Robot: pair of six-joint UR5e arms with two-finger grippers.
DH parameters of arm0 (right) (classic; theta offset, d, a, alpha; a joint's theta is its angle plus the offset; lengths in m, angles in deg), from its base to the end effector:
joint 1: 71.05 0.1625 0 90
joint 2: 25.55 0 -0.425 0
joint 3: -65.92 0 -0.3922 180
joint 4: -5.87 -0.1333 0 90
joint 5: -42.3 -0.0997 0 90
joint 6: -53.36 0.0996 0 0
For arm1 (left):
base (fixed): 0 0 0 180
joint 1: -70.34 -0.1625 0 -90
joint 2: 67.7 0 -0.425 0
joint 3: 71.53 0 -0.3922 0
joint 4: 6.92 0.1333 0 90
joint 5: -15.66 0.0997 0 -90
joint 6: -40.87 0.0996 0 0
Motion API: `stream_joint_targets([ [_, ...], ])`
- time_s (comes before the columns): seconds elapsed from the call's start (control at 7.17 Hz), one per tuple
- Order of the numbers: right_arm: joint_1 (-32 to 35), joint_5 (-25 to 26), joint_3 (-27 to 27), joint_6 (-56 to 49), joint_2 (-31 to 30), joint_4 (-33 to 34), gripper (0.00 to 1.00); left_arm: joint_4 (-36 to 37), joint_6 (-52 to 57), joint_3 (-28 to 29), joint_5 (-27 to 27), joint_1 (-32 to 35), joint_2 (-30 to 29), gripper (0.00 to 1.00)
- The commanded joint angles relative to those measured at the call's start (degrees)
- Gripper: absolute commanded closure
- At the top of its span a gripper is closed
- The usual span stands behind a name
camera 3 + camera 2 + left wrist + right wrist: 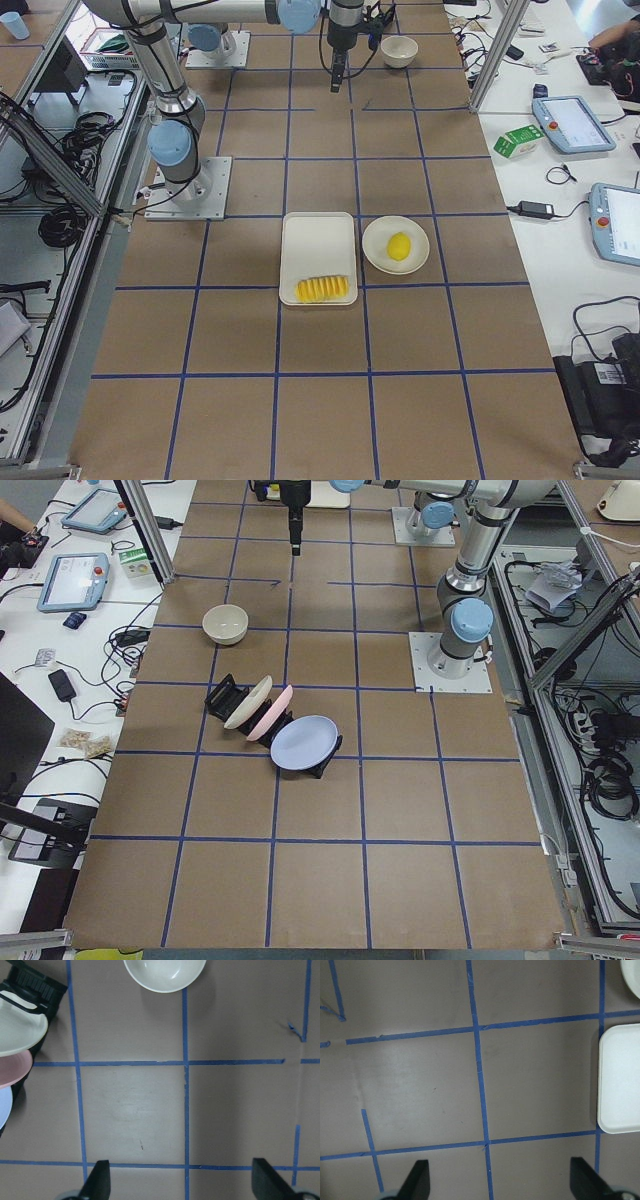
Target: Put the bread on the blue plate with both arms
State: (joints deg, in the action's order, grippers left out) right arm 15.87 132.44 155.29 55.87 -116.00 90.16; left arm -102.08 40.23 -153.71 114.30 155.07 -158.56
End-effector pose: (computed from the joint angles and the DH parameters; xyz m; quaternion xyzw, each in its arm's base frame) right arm 0.1071 -0.4866 0.4876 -0.0487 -0.9980 -0.0404 0.0010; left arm -0.0721 -0.5072 0.5397 -0.0526 0.9956 -0.0126 0.0759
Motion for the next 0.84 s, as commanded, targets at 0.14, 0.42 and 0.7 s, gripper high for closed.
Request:
stream_joint_targets([
  [0.14,-11.8,0.3,0.6,-6.4,0.0,0.4,0.0,-0.5,1.3,-2.6,1.4,-19.4,1.5,0.0],
  [0.42,-24.3,0.6,0.8,-22.1,0.5,1.1,0.0,0.6,1.7,-4.8,1.2,-30.3,0.2,0.0],
  [0.7,-32.5,0.7,1.9,-27.3,7.1,7.9,0.0,4.2,6.4,-10.4,-6.0,-45.3,-2.1,0.0],
])
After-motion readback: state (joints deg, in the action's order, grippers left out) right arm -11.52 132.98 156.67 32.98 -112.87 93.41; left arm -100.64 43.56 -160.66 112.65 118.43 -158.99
